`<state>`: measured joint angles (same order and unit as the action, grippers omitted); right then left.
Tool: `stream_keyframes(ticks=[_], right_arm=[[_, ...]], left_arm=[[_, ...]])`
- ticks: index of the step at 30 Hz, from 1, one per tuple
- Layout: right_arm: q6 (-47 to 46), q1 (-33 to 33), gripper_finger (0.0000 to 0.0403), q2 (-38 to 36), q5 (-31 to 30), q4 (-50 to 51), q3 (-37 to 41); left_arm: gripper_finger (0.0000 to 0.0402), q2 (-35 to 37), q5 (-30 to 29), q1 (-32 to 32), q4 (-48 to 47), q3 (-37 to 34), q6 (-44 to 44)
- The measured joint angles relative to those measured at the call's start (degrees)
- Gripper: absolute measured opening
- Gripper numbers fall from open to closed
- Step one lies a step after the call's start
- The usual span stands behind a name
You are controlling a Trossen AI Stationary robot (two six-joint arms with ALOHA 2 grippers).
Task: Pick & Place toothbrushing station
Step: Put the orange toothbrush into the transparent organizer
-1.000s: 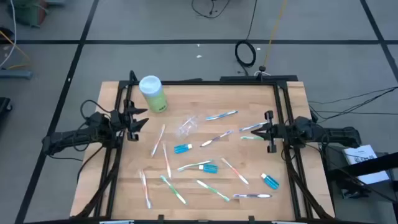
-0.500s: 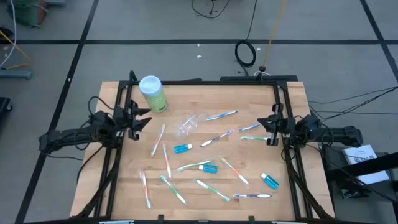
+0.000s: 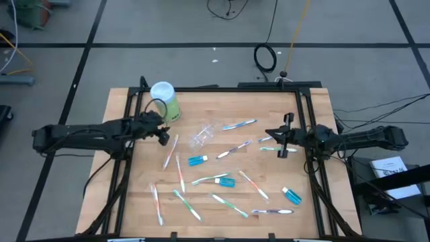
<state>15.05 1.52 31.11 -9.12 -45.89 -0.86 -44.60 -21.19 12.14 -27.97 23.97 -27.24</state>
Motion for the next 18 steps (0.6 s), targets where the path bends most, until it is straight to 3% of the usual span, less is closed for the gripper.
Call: stream_keyframes(ticks=[7, 18], right_arm=[[-3.25, 0.00, 0.0004, 1.71, -12.13, -0.71, 0.00], [-3.85, 0.00, 0.0004, 1.77, -13.37, -0.57, 0.00]], left_arm=[[0.0195, -4.90, 1.82, 0.00, 3.06, 0.06, -8.41], [0.0195, -13.80, 5.70, -0.02, 5.37, 0.09, -15.61]])
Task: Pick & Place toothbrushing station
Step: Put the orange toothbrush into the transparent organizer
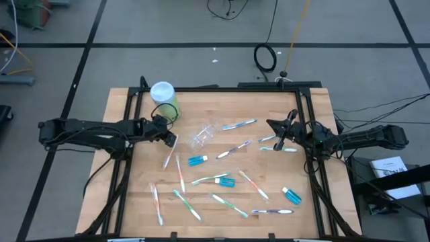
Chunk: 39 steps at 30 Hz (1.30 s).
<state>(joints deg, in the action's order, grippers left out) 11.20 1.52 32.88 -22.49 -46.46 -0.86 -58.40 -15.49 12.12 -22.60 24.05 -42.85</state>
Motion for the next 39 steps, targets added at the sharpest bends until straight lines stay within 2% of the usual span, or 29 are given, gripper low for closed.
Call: stream_keyframes(ticks=[12, 24, 31, 39], right_arm=[[0.02, 0.00, 0.0004, 0.04, 0.01, 0.54, 0.00], [0.15, 0.00, 0.0004, 0.04, 0.01, 1.44, 0.00], [0.17, 0.00, 0.0004, 0.04, 0.01, 1.52, -0.02], [0.20, 0.00, 0.0004, 0.04, -0.05, 1.73, -0.02]], left_arm=[[0.0195, -8.52, 3.56, 0.00, 9.39, 0.00, 0.31], [0.0195, -13.67, 3.59, 0.22, 9.97, 0.02, -2.82], [0.0195, -17.02, 3.28, 0.22, 15.07, 0.02, -0.89], [0.0191, -17.19, 3.32, 0.24, 15.35, 0.02, -0.79]])
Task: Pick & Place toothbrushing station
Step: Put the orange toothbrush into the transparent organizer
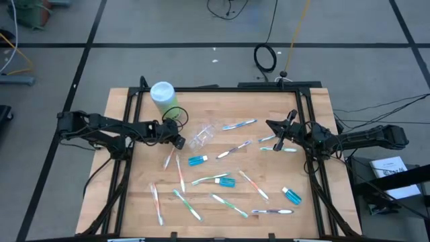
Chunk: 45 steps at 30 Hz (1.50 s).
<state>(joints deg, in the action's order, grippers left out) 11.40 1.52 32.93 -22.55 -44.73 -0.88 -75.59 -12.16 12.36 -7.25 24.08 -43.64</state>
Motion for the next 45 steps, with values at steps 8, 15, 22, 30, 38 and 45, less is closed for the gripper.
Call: stream_keyframes(ticks=[8, 15, 22, 30, 38, 45], right_arm=[[-0.02, 0.00, 0.0004, 0.00, -0.07, 0.00, 0.02], [0.00, 0.00, 0.0004, -0.02, -0.11, 0.00, 0.01], [0.00, 0.00, 0.0004, -0.01, -0.13, -0.01, 0.00], [0.00, 0.00, 0.0004, -0.02, -0.13, 0.00, 0.00], [0.00, 0.00, 0.0004, -0.02, -0.13, 0.00, 0.00], [0.22, 0.00, 0.0004, -0.02, -0.13, 0.00, 0.00]], left_arm=[[0.0116, -0.09, -0.07, 0.03, -0.01, 0.00, -0.04], [0.0071, -0.10, 0.56, 0.00, 1.48, 0.00, -0.20], [0.0039, -0.09, 0.36, 0.00, 1.64, -0.02, -0.39], [0.0026, 4.60, 0.32, -0.01, 1.31, -0.07, 0.46], [0.0025, 16.97, -6.62, -2.16, 1.78, -0.07, 3.85], [0.0025, 28.04, -9.68, -8.50, 10.05, -0.07, 13.07]])
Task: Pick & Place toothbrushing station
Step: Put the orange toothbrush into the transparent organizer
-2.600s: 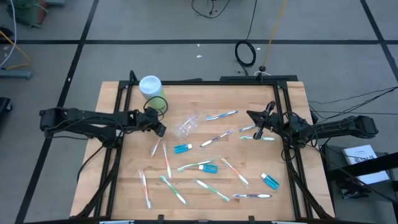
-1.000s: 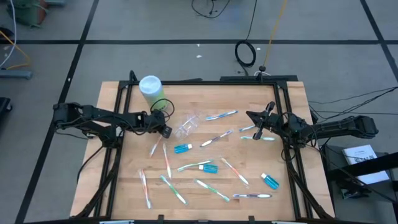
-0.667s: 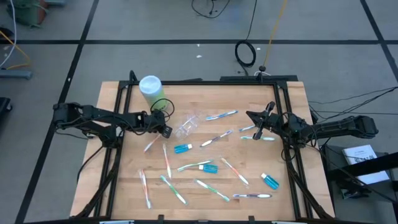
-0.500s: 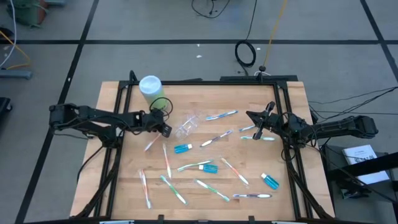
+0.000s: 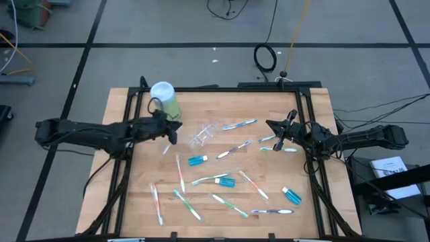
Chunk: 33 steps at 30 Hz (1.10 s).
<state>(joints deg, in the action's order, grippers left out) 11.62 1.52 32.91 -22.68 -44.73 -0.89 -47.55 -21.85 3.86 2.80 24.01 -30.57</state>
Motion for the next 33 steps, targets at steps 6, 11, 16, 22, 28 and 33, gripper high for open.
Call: stream_keyframes(ticks=[6, 11, 16, 22, 28, 33], right_arm=[[0.01, 0.00, 0.0004, 0.00, 0.00, 0.00, 0.01], [1.65, 0.00, 0.0004, 0.01, -0.01, -0.13, 0.00], [6.16, 0.00, 0.0004, 0.02, -0.02, -0.61, 0.00], [9.21, 0.00, 0.0004, 0.02, -0.02, -2.47, 0.00], [10.09, 0.00, 0.0004, 0.00, 0.11, -4.39, 0.02], [9.72, 0.00, 0.0004, 0.00, 0.15, -4.86, 0.01]], left_arm=[[0.0025, 3.78, -0.06, -9.46, 12.63, 0.00, 13.39], [0.0025, 2.97, -0.07, -16.83, 22.73, 0.00, 23.46], [0.0025, -0.08, -1.52, -21.94, 28.67, 0.00, 29.84], [0.0025, -6.30, -6.71, -23.91, 36.79, 0.02, 34.55], [0.0026, -12.99, -9.96, -23.28, 44.98, 0.02, 37.32], [0.0026, -16.34, -10.34, -22.47, 48.97, 0.02, 39.52]])
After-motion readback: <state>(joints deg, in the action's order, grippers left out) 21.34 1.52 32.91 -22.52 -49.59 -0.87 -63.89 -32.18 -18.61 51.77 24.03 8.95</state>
